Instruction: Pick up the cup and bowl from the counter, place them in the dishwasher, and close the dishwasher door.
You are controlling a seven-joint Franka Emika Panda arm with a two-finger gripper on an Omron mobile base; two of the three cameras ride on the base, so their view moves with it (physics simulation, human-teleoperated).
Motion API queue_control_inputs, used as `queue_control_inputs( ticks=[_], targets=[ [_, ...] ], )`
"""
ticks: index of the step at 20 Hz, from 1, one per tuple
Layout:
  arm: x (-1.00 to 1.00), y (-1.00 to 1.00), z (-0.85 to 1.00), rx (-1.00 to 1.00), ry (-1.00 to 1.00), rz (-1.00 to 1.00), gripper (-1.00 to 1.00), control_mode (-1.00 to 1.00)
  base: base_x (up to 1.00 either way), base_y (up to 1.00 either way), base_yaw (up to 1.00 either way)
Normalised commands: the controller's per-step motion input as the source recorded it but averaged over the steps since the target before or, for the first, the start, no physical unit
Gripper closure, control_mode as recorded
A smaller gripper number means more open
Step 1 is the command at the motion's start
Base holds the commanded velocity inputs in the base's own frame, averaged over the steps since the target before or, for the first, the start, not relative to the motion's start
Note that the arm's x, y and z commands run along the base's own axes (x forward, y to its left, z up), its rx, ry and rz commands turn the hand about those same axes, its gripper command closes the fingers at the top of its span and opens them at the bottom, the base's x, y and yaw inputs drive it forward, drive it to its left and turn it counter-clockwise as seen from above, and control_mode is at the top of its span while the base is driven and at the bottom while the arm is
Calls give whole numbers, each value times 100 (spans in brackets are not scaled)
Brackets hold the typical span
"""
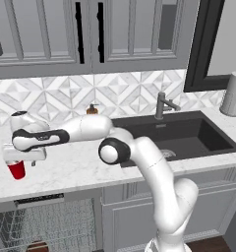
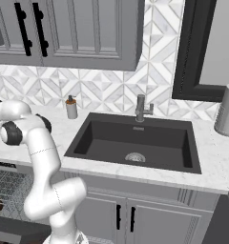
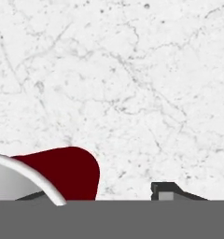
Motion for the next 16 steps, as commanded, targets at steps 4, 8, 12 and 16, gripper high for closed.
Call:
queue_control_inputs(
  ticks=[4,8,12,16],
  targets=[
    [5,4,-7,0,5,-3,100,-100,0,0,0],
    [-86,-4,11,0,0,0,100,-100,0,0,0],
    [-99,-8,4,0,0,-1,100,-100,0,0,0],
    [-100,-50,24,0,-8,-5,100,-100,0,0,0]
  ],
)
